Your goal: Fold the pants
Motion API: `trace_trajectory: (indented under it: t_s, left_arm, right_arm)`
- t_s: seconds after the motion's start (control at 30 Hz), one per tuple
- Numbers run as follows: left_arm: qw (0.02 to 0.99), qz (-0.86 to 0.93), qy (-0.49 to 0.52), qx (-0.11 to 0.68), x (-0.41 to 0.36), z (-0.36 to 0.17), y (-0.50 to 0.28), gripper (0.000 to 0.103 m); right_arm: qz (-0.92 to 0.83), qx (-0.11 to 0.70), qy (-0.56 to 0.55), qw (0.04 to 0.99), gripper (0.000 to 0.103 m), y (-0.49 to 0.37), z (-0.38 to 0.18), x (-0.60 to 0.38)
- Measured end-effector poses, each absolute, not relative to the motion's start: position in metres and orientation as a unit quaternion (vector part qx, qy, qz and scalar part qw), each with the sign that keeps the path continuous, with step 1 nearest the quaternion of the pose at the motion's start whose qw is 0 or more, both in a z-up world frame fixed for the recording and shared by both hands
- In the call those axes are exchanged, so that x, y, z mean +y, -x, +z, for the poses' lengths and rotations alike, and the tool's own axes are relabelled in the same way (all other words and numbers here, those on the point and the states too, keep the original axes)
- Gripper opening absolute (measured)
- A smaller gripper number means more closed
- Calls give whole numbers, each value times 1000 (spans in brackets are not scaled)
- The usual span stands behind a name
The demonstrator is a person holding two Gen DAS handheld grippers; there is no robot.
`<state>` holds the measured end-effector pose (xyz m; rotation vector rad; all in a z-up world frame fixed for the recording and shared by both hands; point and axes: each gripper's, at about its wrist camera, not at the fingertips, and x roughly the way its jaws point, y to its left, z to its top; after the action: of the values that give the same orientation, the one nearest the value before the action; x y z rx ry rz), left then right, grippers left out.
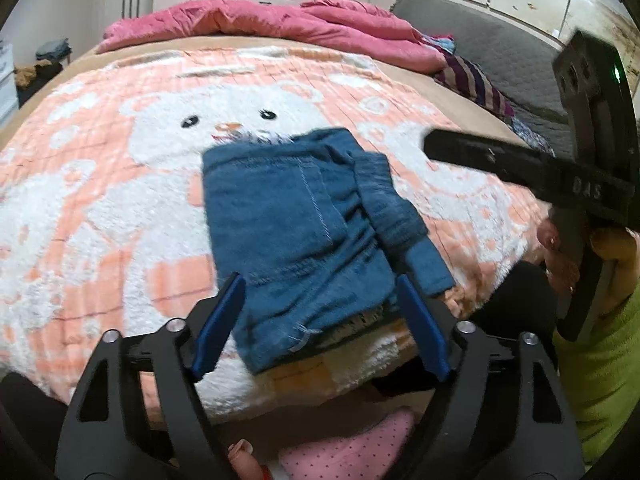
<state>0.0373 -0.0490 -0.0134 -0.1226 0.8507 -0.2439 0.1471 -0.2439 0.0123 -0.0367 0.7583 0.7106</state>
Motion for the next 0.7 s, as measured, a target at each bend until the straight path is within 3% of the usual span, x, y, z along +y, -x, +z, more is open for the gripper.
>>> trace_trajectory:
  t_s: [0.23, 0.47, 0.7]
  left_arm:
    - [906, -69, 83, 410, -20, -20, -61, 79]
    - [887, -53, 115, 444, -2, -42, -101, 78]
    - [874, -75, 156, 454, -3, -58, -112, 56]
  right_arm:
    - [303, 413, 5, 859, 89, -167, -23, -250]
    - [299, 459, -54, 835, 86, -188, -58, -261]
    - [317, 478, -101, 813, 83, -200, -79, -261]
